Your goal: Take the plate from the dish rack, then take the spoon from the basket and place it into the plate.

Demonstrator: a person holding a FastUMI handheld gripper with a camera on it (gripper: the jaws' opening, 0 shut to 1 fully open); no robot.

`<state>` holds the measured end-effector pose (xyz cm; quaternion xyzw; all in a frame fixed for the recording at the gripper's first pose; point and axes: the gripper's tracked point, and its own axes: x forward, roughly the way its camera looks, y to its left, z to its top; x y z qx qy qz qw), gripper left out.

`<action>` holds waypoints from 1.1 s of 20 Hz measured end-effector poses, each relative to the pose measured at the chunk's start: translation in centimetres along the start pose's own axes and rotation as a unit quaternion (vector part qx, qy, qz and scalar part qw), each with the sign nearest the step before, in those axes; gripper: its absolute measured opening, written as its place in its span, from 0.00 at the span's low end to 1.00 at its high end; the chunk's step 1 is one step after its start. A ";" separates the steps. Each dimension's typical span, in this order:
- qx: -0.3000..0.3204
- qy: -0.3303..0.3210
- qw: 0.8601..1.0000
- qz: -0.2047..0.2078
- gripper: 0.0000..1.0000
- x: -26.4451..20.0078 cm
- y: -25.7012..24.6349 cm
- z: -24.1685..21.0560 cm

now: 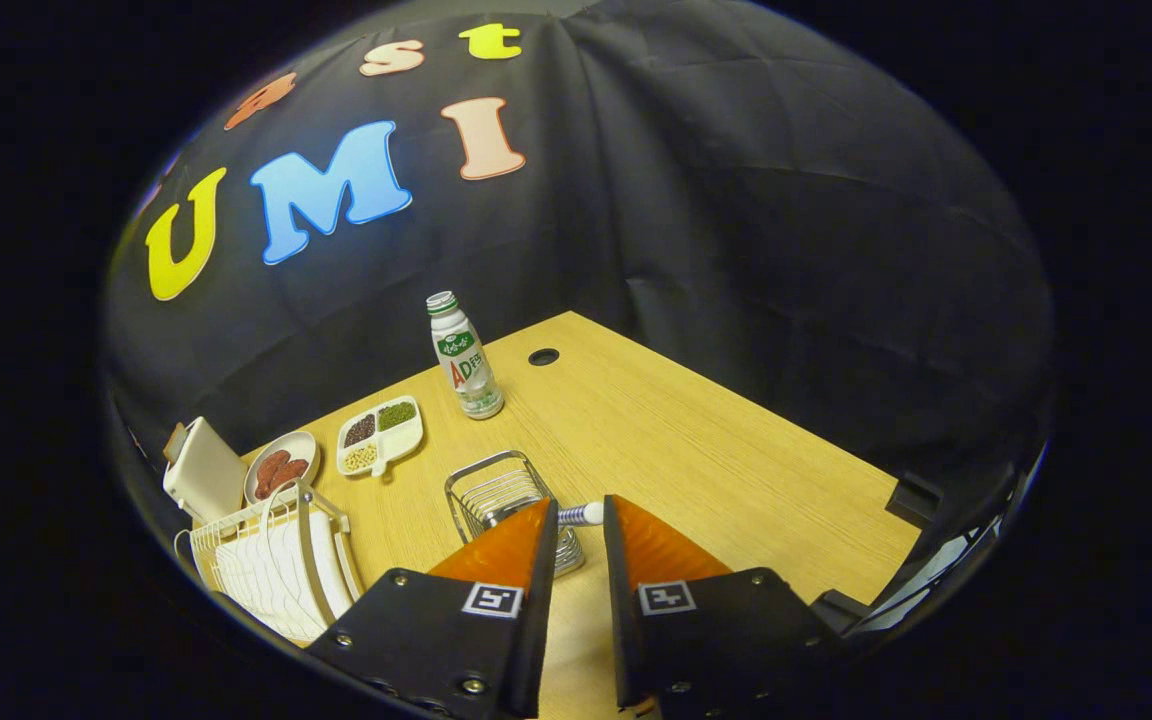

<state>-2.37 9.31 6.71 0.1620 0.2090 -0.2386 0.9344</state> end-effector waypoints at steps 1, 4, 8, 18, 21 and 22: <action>0.002 -0.003 1.000 0.000 0.28 0.0 -0.2 0.1; 0.003 -0.024 1.000 0.005 0.28 0.1 -0.2 0.8; 0.003 -0.038 0.999 0.008 0.41 1.0 -0.2 1.0; 0.009 -0.042 0.997 0.067 0.41 4.3 0.8 -1.3; -0.004 -0.040 0.996 0.081 0.41 4.9 1.2 -1.6; -0.006 -0.038 0.995 0.095 0.41 4.7 1.7 -1.7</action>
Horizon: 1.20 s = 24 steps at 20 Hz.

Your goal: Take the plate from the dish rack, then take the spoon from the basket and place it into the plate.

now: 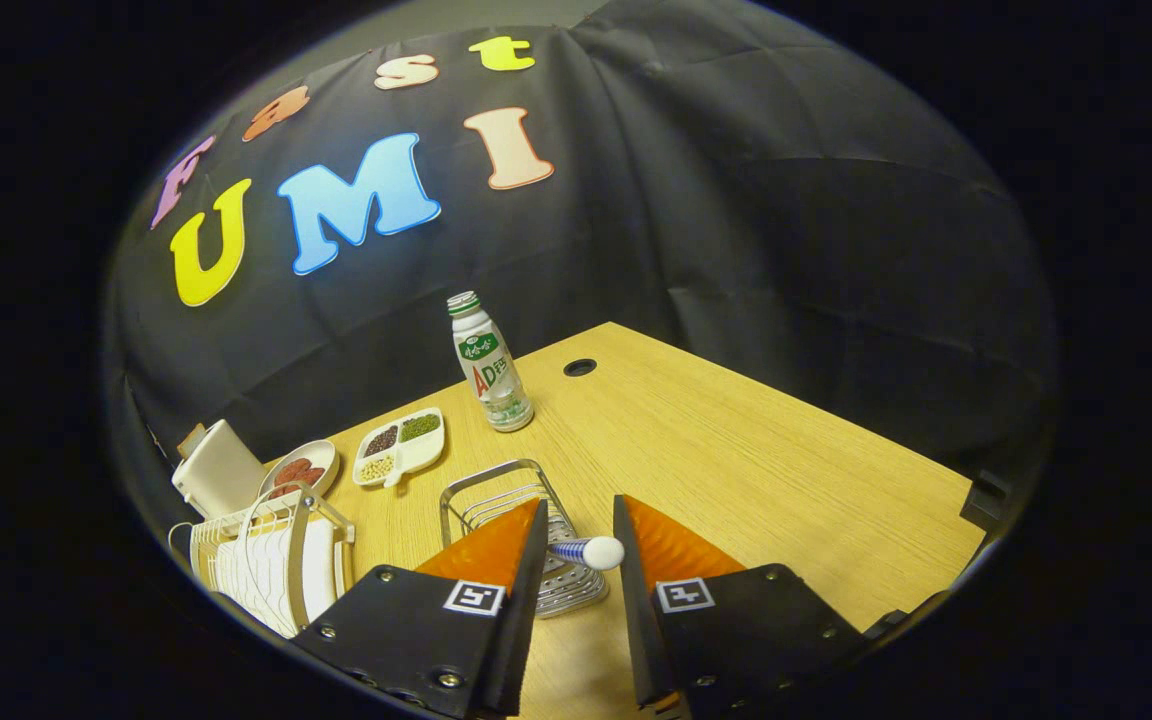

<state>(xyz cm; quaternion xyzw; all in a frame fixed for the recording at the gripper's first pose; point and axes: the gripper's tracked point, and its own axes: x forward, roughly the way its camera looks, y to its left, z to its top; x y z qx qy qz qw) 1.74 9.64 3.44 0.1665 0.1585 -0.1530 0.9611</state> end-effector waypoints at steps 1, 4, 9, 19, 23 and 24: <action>0.000 -0.001 1.000 0.013 0.39 -0.1 0.3 0.0; 0.001 0.003 1.000 0.020 0.28 0.2 0.4 -0.1; -0.020 -0.001 0.999 0.031 0.11 -0.2 2.0 0.8; -0.090 -0.015 0.996 0.023 0.04 -0.9 4.9 3.7; -0.120 -0.040 0.992 -0.005 0.04 -2.7 4.8 6.5; -0.132 -0.047 0.990 -0.012 0.04 -3.2 4.7 7.2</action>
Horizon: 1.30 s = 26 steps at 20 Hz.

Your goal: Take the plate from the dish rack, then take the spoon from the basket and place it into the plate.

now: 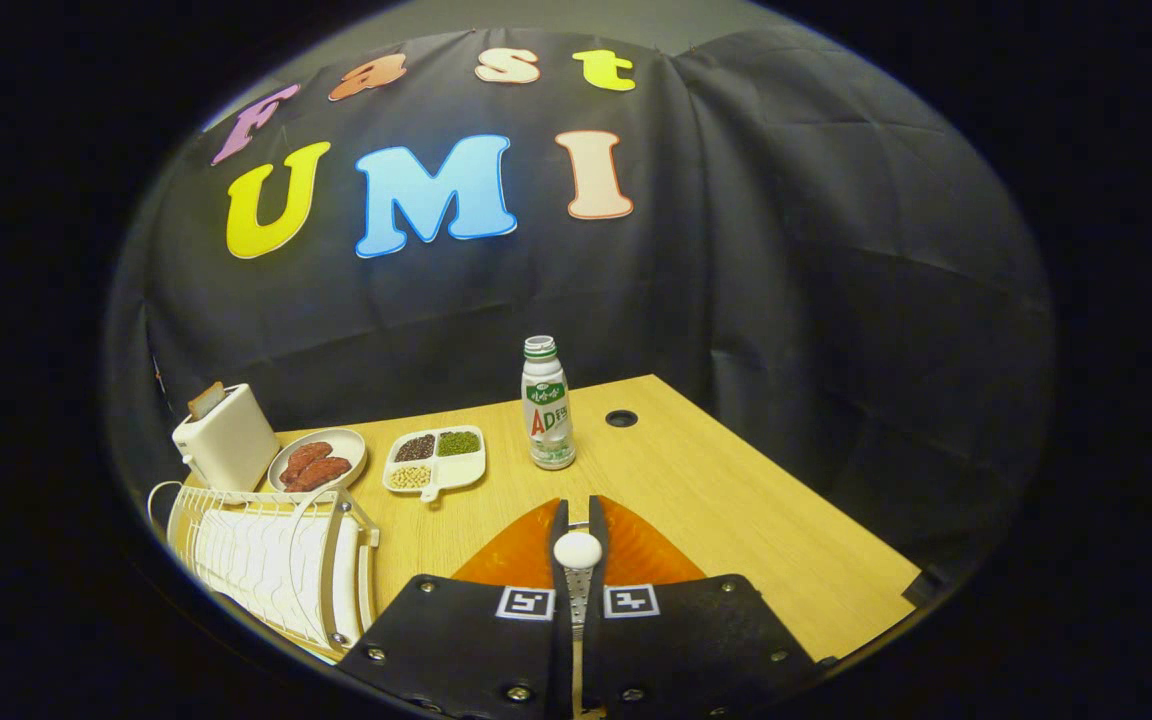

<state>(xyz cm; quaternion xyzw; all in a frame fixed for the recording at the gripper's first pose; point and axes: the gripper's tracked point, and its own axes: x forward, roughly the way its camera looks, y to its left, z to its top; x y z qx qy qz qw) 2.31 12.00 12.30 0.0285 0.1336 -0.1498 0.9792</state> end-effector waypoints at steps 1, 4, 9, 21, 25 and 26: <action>-0.011 -0.006 1.000 -0.006 0.04 -0.4 -0.2 0.8; -0.028 -0.027 0.999 -0.014 0.04 -2.2 0.1 3.2; -0.032 -0.049 0.998 0.006 0.04 -5.4 3.2 5.3; -0.063 -0.035 0.984 0.163 0.04 -15.8 18.1 1.2; -0.080 -0.016 0.975 0.206 0.04 -19.2 21.3 -1.9; -0.085 -0.009 0.973 0.215 0.04 -19.9 21.9 -2.9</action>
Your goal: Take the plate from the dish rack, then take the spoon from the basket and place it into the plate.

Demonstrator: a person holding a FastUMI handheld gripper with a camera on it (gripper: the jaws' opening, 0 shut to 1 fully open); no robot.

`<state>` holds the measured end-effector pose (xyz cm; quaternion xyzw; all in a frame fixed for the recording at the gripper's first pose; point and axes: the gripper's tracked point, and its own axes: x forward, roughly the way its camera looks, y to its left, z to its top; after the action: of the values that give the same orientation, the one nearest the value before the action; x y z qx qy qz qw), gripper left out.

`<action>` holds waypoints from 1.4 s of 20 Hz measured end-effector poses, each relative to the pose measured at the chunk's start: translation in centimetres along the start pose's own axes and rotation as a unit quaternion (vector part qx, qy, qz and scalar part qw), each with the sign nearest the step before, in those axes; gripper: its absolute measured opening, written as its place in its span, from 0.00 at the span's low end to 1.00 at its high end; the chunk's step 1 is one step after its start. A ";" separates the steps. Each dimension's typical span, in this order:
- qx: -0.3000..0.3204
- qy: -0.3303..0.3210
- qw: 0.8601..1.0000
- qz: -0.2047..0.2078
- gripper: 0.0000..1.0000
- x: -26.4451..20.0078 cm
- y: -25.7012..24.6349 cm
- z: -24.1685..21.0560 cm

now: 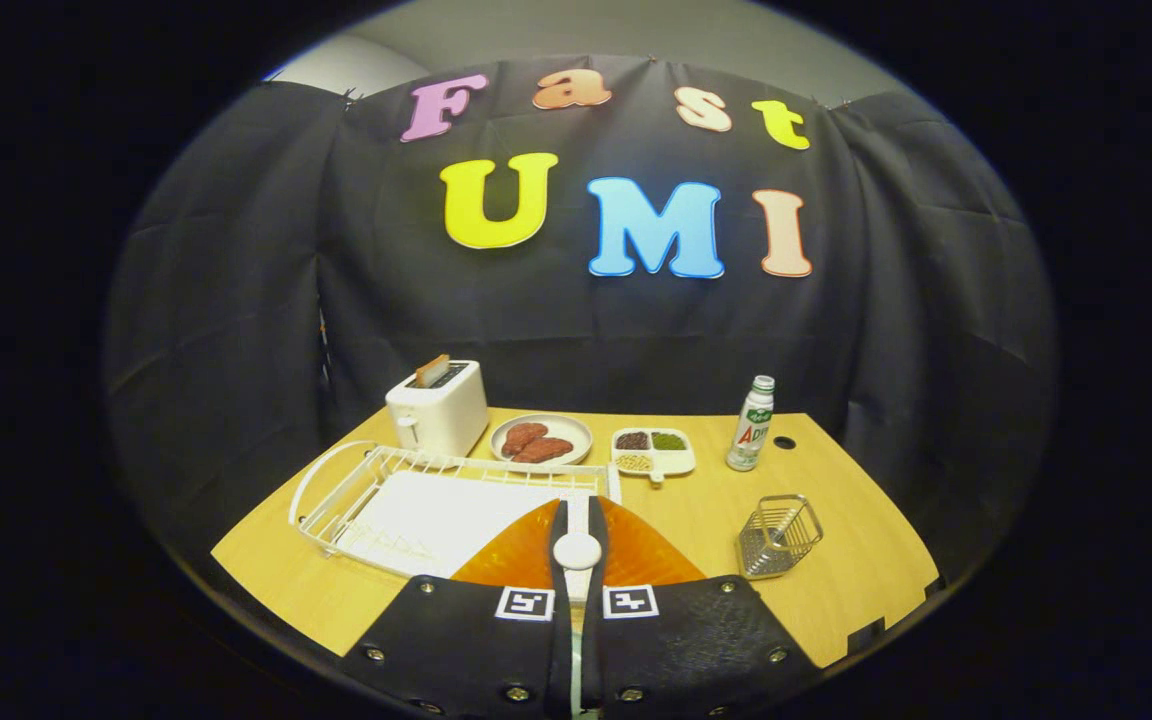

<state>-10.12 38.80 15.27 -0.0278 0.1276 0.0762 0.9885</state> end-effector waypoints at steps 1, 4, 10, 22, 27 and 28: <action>-0.003 0.006 1.000 0.009 0.04 -0.3 0.8 -0.7; -0.013 0.028 0.999 0.033 0.04 -1.2 2.9 -3.3; -0.023 0.072 0.995 0.064 0.04 -2.1 5.2 -8.0; 0.003 0.124 0.986 0.110 0.09 -1.5 5.9 -12.3; 0.001 0.125 0.986 0.114 0.14 -0.7 5.6 -12.0; 0.002 0.124 0.986 0.115 0.14 -0.6 5.6 -11.9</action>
<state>-14.47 43.32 3.74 -0.0202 0.2521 0.1847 0.9497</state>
